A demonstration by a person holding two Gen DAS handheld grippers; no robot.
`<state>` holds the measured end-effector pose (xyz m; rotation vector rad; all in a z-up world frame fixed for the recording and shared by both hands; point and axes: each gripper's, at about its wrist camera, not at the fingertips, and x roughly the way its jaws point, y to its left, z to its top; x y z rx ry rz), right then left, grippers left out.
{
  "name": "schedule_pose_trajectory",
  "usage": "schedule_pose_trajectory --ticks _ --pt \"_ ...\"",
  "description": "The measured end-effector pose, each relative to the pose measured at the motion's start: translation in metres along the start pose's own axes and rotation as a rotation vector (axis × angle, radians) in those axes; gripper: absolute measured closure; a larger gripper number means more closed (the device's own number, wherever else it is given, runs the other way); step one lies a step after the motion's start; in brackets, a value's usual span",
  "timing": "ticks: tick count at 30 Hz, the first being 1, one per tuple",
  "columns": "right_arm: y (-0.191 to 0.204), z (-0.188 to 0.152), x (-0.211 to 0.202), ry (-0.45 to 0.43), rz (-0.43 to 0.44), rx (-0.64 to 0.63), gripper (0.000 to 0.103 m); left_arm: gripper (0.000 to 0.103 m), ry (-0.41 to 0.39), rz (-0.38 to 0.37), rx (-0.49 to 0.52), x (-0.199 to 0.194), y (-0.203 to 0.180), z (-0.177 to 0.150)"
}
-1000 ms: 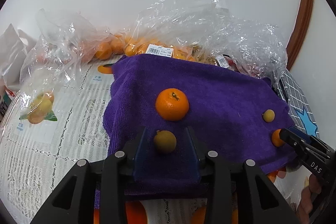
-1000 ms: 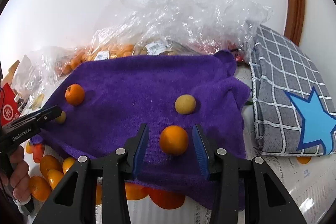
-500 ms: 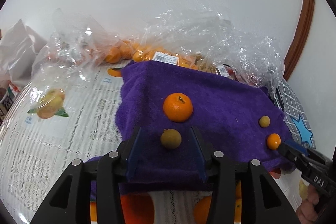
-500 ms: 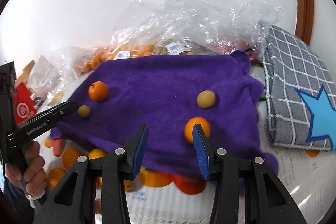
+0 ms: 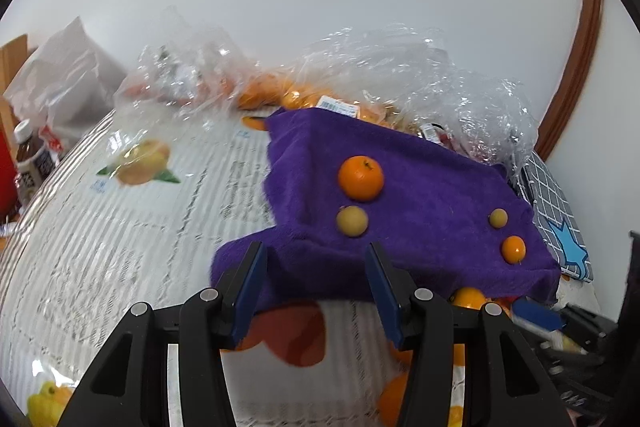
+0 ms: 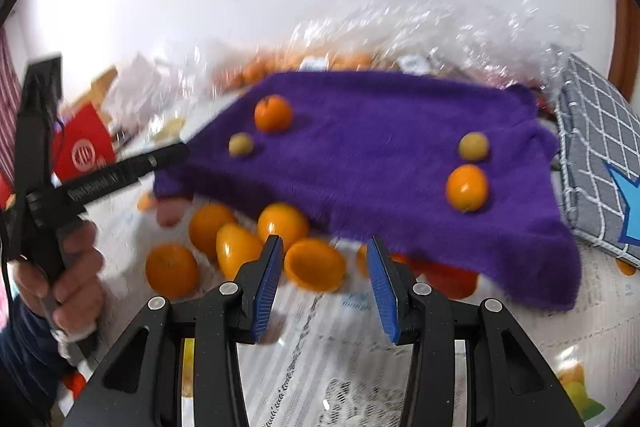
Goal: Organize fruits
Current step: 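Grasp another orange with the right tool while the left tool grasps a large orange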
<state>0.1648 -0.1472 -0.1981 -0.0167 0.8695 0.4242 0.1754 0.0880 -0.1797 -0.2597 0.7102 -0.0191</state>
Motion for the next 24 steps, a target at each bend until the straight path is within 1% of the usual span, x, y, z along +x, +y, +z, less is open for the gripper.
schedule_pose_trajectory --ticks 2,5,7,10,12,14,17,18,21,24 --pt "0.008 -0.002 0.013 0.055 -0.018 -0.028 0.059 0.054 0.0 0.009 -0.01 -0.003 0.006 -0.002" --pt "0.014 -0.004 0.025 0.095 -0.044 -0.066 0.061 0.054 0.009 0.01 -0.042 -0.002 0.015 -0.001" --pt "0.012 -0.004 0.026 0.095 -0.048 -0.057 0.067 0.054 0.019 0.008 -0.06 -0.001 0.02 0.0" --pt "0.003 -0.004 0.021 0.076 -0.028 -0.017 0.067 0.055 0.035 -0.015 -0.066 0.001 0.022 -0.001" --pt "-0.003 -0.004 0.012 0.04 -0.018 0.004 0.067 0.054 0.036 -0.034 -0.038 -0.001 0.016 -0.002" --pt "-0.007 -0.006 0.004 0.012 -0.041 0.01 0.067 0.054 0.038 -0.066 0.002 -0.004 0.008 -0.005" --pt "-0.01 -0.011 -0.006 -0.011 -0.093 0.007 0.067 0.054 0.078 -0.144 0.057 -0.005 -0.005 -0.014" --pt "-0.013 -0.012 -0.008 -0.01 -0.095 0.016 0.067 0.054 0.095 -0.165 0.081 -0.006 -0.011 -0.018" --pt "-0.024 -0.015 -0.013 -0.02 -0.081 0.048 0.067 0.054 0.128 -0.185 0.15 -0.007 -0.025 -0.029" --pt "-0.031 -0.017 -0.019 -0.037 -0.087 0.066 0.067 0.053 0.148 -0.215 0.183 -0.009 -0.033 -0.035"
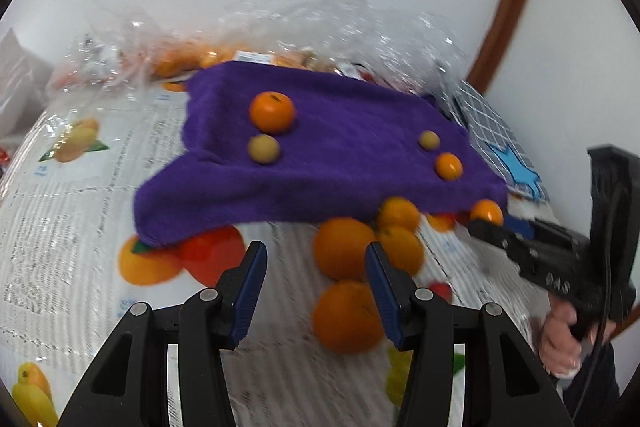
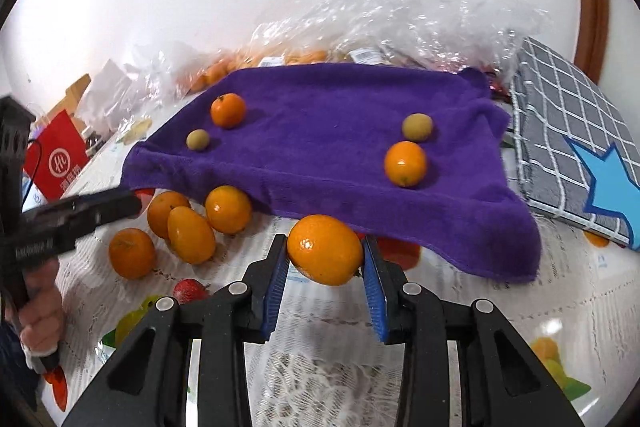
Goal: Organize fruits
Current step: 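Grasp another orange with the right tool while the left tool grasps a large orange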
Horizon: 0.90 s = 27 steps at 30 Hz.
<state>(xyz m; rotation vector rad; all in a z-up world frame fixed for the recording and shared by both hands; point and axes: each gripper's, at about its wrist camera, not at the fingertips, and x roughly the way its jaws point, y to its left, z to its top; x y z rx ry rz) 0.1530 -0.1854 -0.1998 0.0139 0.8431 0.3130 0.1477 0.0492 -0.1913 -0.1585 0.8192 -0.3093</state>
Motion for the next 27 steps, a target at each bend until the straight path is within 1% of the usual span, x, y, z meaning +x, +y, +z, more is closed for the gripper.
schedule_pose_trajectory --ticks 2,5,8,12,15,16,17,18,22,27 --pt "-0.004 -0.001 -0.004 -0.011 0.001 0.012 0.067 0.052 0.012 -0.015 0.004 0.0 -0.003 -0.002" --pt "-0.011 -0.004 -0.009 -0.02 -0.033 0.019 0.067 0.052 0.035 -0.037 0.007 -0.001 -0.005 -0.007" --pt "-0.017 -0.006 -0.013 -0.026 -0.052 0.031 0.067 0.052 0.056 -0.048 0.032 -0.002 -0.01 -0.013" --pt "-0.029 -0.009 -0.016 -0.03 -0.066 0.067 0.067 0.052 0.095 -0.025 0.09 0.003 -0.021 -0.018" --pt "-0.032 -0.009 -0.015 -0.026 -0.066 0.081 0.067 0.052 0.113 -0.011 0.092 0.007 -0.021 -0.018" --pt "-0.032 -0.009 -0.015 -0.024 -0.066 0.082 0.067 0.059 0.115 -0.007 0.087 0.008 -0.02 -0.018" --pt "-0.032 -0.009 -0.015 -0.024 -0.067 0.081 0.067 0.063 0.113 -0.009 0.081 0.007 -0.019 -0.017" --pt "-0.032 -0.01 -0.014 -0.023 -0.066 0.081 0.067 0.063 0.111 -0.016 0.075 0.008 -0.018 -0.017" --pt "-0.032 -0.009 -0.014 -0.027 -0.066 0.085 0.067 0.064 0.079 -0.039 0.071 0.002 -0.018 -0.016" --pt "-0.031 -0.009 -0.014 -0.03 -0.064 0.074 0.067 0.064 0.019 -0.034 0.032 -0.007 -0.011 -0.014"
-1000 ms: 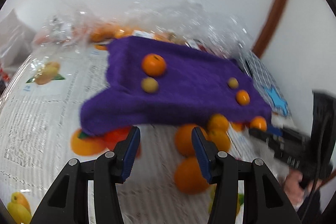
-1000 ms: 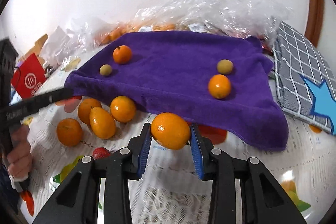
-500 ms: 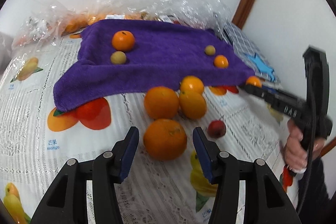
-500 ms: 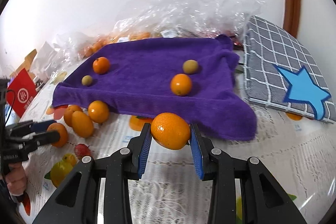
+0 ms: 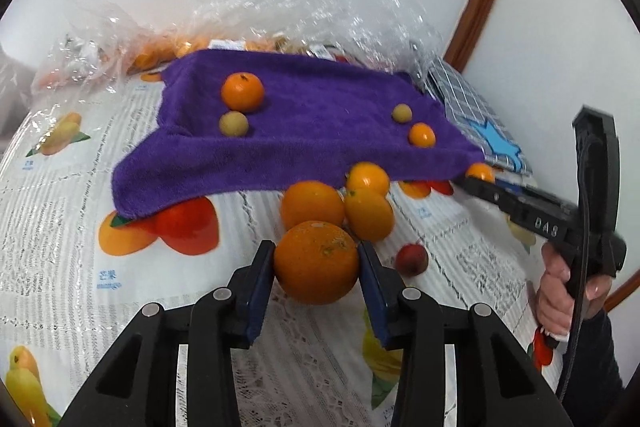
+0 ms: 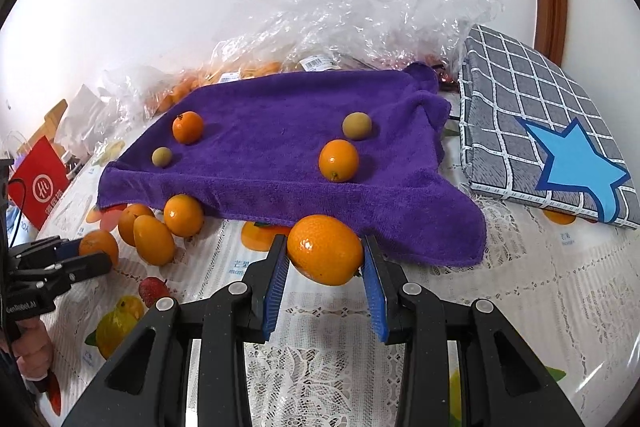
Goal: Organize fruits
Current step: 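Grasp another orange with the right tool while the left tool grasps a large orange, then carry both oranges onto the purple towel with the right and left tools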
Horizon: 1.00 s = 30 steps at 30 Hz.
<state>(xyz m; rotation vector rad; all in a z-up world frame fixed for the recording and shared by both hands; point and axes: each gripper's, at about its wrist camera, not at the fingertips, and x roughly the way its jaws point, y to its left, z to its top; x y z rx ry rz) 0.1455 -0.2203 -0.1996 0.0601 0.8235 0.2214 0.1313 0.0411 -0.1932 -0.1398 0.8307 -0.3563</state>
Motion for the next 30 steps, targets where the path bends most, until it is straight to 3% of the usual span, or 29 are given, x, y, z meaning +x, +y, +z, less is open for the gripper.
schedule_pose_trajectory --ticks 12,16,22,26,30 --pt "-0.003 0.003 -0.007 -0.028 0.016 0.025 0.067 0.064 -0.083 0.079 -0.19 -0.009 0.045 0.014" --pt "-0.01 0.015 -0.015 -0.06 0.031 0.049 0.067 0.064 -0.108 0.121 -0.176 -0.014 0.044 0.025" --pt "-0.017 0.054 -0.018 -0.111 -0.007 0.015 0.067 0.063 -0.165 0.098 -0.169 -0.012 0.034 0.066" --pt "-0.023 0.08 -0.005 -0.116 -0.022 0.011 0.067 0.063 -0.201 0.119 -0.147 -0.001 0.026 0.094" --pt "-0.036 0.095 0.024 -0.07 0.019 0.053 0.067 0.063 -0.201 0.12 -0.184 0.024 0.027 0.101"
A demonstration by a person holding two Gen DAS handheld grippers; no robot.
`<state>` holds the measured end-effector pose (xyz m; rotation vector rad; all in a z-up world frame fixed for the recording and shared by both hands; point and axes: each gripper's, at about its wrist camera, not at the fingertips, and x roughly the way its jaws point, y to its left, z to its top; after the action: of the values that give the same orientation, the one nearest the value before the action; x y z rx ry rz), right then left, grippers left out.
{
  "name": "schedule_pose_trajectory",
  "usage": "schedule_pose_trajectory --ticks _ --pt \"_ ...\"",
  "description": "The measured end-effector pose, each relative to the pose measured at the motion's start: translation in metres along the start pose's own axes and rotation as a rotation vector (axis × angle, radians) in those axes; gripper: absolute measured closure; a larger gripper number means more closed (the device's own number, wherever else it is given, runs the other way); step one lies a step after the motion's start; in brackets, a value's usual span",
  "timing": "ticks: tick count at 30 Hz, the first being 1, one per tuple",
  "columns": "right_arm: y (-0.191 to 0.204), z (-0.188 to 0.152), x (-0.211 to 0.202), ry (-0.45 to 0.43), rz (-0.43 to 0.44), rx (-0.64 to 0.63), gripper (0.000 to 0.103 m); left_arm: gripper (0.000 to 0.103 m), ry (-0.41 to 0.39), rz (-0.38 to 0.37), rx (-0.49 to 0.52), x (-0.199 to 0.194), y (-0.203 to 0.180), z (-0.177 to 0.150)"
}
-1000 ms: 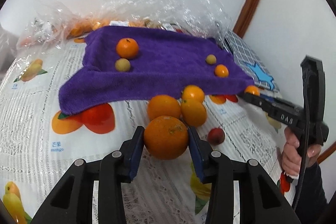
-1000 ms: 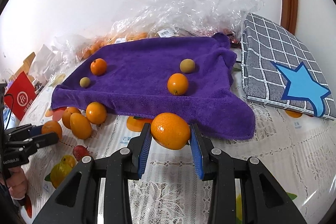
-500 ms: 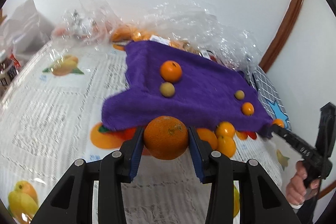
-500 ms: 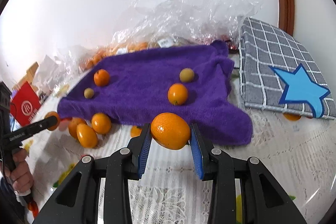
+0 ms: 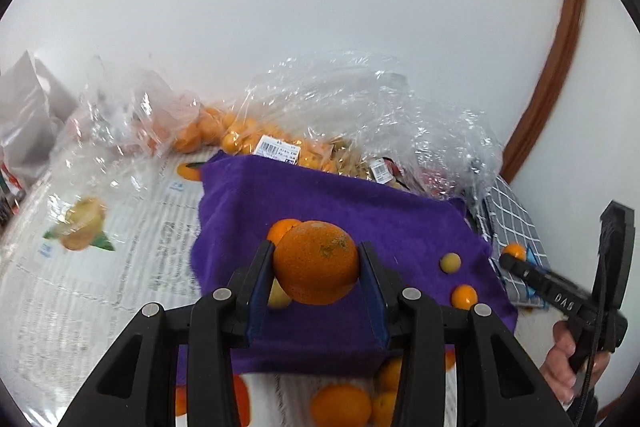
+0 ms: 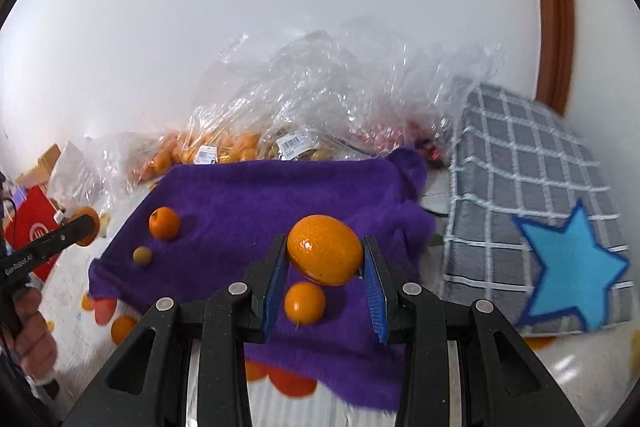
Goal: Organize fruits
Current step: 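Carry both oranges onto the purple towel with the right and left tools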
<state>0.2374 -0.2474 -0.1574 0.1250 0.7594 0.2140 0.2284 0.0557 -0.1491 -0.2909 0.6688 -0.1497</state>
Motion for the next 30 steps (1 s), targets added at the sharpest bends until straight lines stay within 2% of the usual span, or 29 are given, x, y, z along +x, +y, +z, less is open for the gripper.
schedule_pose_trajectory --ticks 7,12,16,22,30 --pt "-0.014 -0.014 0.035 0.087 -0.01 0.043 0.067 0.063 0.052 -0.005 0.0 0.028 0.004 -0.019" --pt "-0.023 -0.013 0.041 0.101 0.022 0.097 0.067 0.063 0.056 -0.045 -0.018 0.032 0.007 -0.02" --pt "-0.019 -0.015 0.044 0.098 -0.016 0.06 0.066 0.063 0.071 -0.08 -0.022 0.038 0.005 -0.021" --pt "-0.009 -0.018 0.048 0.108 -0.015 0.036 0.066 0.063 0.092 -0.063 0.051 0.043 -0.009 -0.028" --pt "-0.014 -0.02 0.046 0.117 -0.008 0.065 0.066 0.063 0.104 -0.042 0.08 0.045 -0.012 -0.03"
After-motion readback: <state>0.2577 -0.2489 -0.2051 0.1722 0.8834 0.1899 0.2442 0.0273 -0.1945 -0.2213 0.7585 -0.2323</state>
